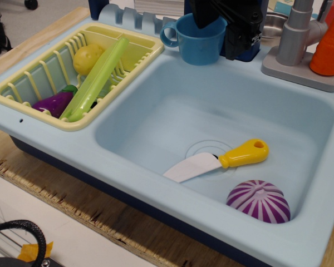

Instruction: Put cup from counter or drying rack into sink

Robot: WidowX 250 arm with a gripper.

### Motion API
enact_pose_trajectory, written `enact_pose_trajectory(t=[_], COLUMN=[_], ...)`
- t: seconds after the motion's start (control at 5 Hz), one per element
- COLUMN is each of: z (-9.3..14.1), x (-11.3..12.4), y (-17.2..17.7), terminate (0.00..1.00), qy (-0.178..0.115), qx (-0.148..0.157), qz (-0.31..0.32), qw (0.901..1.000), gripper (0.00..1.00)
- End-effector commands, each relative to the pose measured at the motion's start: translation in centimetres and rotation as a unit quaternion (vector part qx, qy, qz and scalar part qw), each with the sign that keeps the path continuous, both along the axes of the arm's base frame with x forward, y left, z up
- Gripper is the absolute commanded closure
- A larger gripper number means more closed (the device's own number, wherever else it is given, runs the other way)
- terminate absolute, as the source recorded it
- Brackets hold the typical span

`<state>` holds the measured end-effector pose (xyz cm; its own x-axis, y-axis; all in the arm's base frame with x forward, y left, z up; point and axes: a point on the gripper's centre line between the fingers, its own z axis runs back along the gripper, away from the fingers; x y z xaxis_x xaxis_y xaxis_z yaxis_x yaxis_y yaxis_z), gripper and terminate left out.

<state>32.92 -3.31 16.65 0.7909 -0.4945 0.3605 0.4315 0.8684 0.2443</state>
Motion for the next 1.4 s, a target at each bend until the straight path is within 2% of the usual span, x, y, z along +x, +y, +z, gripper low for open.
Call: enact_pose_trajectory(t=[0.0,0.2,0.4,0.8,1.0,1.2], z=[-0.4,-0.8,-0.7,-0.4,-1.3,-3.6], x=[1.3,1.0,0.5,-4.1,-6.4,-7.5], y=[0.8,0.8,0.8,0.5,0.7,0.9], terminate=[0.00,0.00,0.00,0.00,0.00,0.00], qy=[0.006,0.019,0.032,0.059,0.062,0.081], qx=[-0.002,-0.001,0.004,0.003,-0.012,-0.041], qz=[0.013,0.025,0.040,0.121,0.155,0.153], qw=[0.9999,0.9995,0.9987,0.9908,0.9859,0.9841], gripper=[0.00,1.00,1.00,1.00,1.00,1.00])
